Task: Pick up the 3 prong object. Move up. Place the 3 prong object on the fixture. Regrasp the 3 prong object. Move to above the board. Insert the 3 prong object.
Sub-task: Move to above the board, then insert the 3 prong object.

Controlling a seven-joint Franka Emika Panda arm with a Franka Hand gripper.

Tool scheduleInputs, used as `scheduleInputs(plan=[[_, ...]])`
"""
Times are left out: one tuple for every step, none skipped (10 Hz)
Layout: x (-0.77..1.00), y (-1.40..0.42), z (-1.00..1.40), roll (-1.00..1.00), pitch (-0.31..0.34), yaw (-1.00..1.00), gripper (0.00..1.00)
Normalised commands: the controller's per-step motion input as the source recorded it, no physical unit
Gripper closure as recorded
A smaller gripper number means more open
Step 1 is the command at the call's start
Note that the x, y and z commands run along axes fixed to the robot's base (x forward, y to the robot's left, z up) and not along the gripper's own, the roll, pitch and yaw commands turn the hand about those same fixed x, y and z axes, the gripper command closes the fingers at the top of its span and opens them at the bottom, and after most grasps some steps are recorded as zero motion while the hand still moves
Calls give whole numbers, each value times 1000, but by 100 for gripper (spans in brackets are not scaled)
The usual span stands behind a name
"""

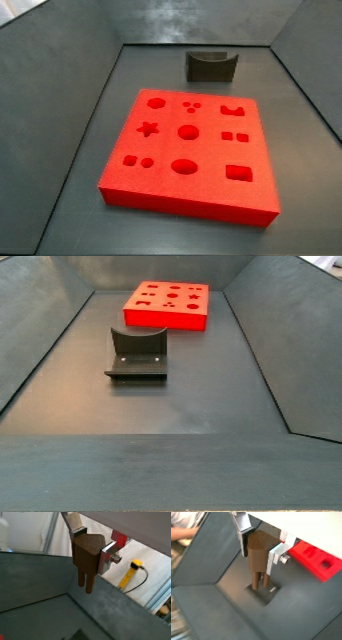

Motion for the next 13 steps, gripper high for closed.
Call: scheduleInputs(plan=[[-349, -1000, -35, -1000, 16, -84, 100], [-364, -1000, -41, -1000, 17, -82, 100], [-381, -1000, -35, -1000, 15, -82, 100], [-405, -1000, -33, -1000, 9, -78, 100], [-328, -739, -29, -1000, 3, -75, 100], [-228, -446, -16, -1000, -7, -71, 100], [-155, -237, -10, -839, -14, -55, 100], [-109, -101, -7, -558, -30, -27, 100], [-86, -55, -1, -377, -41, -19, 100], [-66, -19, -2, -243, -45, -9, 100], [0, 0, -57, -1, -30, 0, 100], [0, 46, -269, 0, -3, -29, 100], [266, 231, -406, -60, 0, -294, 100]])
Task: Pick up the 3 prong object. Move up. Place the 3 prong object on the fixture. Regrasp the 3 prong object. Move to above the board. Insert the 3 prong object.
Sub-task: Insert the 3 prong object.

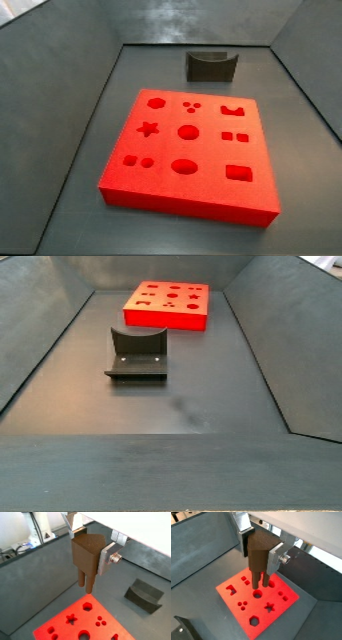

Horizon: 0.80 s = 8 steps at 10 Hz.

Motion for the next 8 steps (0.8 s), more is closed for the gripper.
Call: scheduleInputs(plan=[[286, 220, -403, -126, 0, -631, 100], [146, 120, -454, -80, 0, -783, 100], [160, 111, -477, -66, 0, -809, 100], [189, 40, -543, -50, 0, -789, 100], [6, 0, -523, -27, -29, -843, 100], [0, 0, -523, -46, -24, -903, 100], [86, 43, -489, -70, 0, -849, 100], [57, 26, -457, -59, 0, -851, 100]])
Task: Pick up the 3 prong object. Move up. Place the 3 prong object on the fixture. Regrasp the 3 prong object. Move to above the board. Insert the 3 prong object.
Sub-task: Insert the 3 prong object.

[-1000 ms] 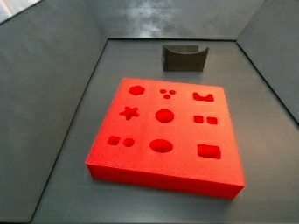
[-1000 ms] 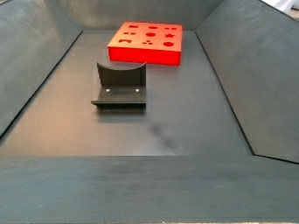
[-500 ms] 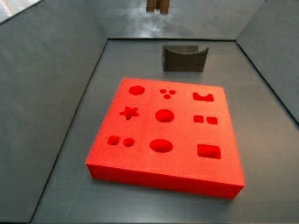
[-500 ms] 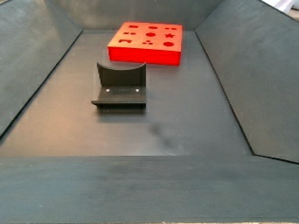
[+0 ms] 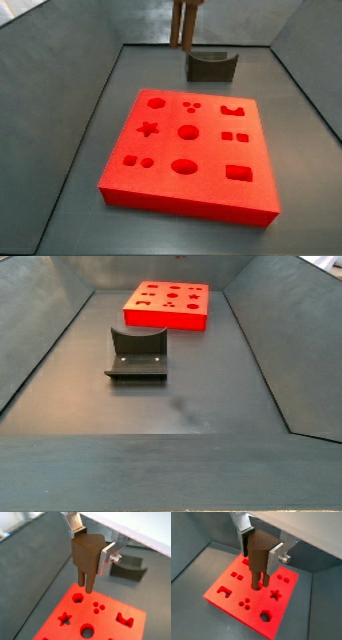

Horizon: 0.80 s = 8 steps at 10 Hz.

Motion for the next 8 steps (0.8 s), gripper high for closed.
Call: scheduleInputs(plan=[[0, 94, -369, -34, -9, -806, 100], [0, 0, -26, 0, 0, 0, 100], [0, 0, -169, 0, 0, -137, 100], [146, 9, -280, -6, 0, -380, 100], [29, 0, -400, -30, 0, -586, 100], [94, 0, -411, -41, 0, -771, 100], [194, 11, -397, -59, 0, -871, 100], [14, 0, -437, -36, 0, -1000, 100]])
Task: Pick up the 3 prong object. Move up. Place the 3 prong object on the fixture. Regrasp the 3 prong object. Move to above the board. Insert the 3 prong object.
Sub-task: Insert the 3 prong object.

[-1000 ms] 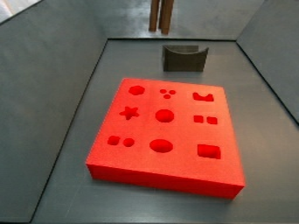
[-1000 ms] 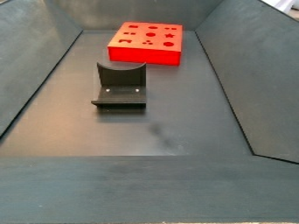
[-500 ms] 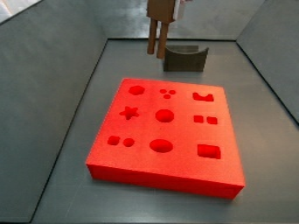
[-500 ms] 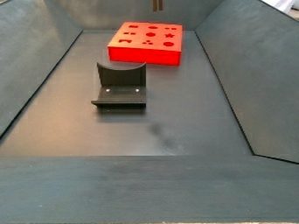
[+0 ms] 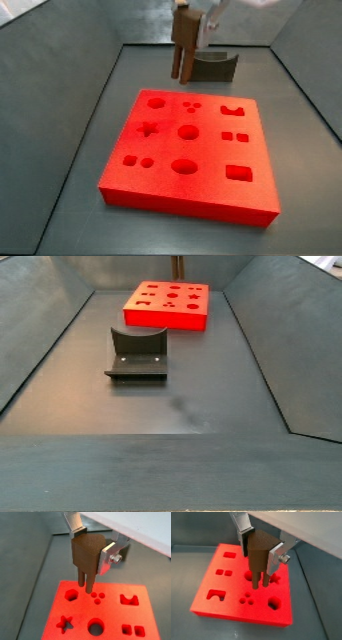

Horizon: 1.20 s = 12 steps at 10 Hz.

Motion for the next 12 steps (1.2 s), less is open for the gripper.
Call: scheduleInputs(plan=[[0, 0, -469, 0, 0, -1000, 100], [0, 0, -443, 0, 0, -1000, 100], [0, 0, -423, 0, 0, -1000, 100], [0, 0, -406, 0, 0, -1000, 100], [91, 0, -263, -31, 0, -980, 100], [117, 0, 0, 0, 19, -51, 100], [0, 0, -111, -34, 0, 0, 100], [254, 114, -203, -224, -61, 237, 100], [237, 111, -323, -220, -146, 274, 100], [43, 137, -363, -154, -223, 60, 100], [0, 0, 0, -43, -113, 0, 100], [0, 0, -20, 9, 0, 0, 100]])
